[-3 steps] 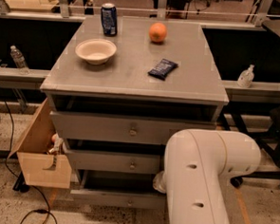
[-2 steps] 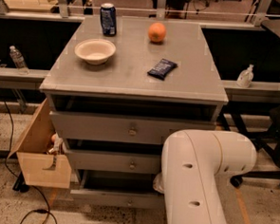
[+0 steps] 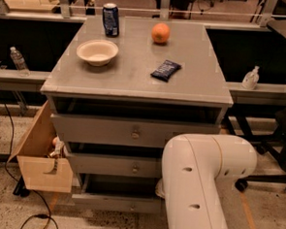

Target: Open bottom drawer

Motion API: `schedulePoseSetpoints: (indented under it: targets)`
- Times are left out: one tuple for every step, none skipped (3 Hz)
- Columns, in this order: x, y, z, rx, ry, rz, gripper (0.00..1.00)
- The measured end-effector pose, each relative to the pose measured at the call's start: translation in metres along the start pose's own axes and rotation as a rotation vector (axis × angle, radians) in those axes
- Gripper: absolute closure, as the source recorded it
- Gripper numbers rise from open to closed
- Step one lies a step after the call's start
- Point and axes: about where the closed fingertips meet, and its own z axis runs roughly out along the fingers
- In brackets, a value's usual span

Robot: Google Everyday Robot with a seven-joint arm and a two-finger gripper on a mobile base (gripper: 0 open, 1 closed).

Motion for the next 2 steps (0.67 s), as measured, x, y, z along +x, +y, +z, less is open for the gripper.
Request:
schedulePoseSetpoints:
  targets:
    - [0.0, 0.002, -0.001, 0.0, 0.0, 0.0, 1.0]
    - [-0.001, 0.021, 0.019, -0.015, 0.006, 0.005, 1.0]
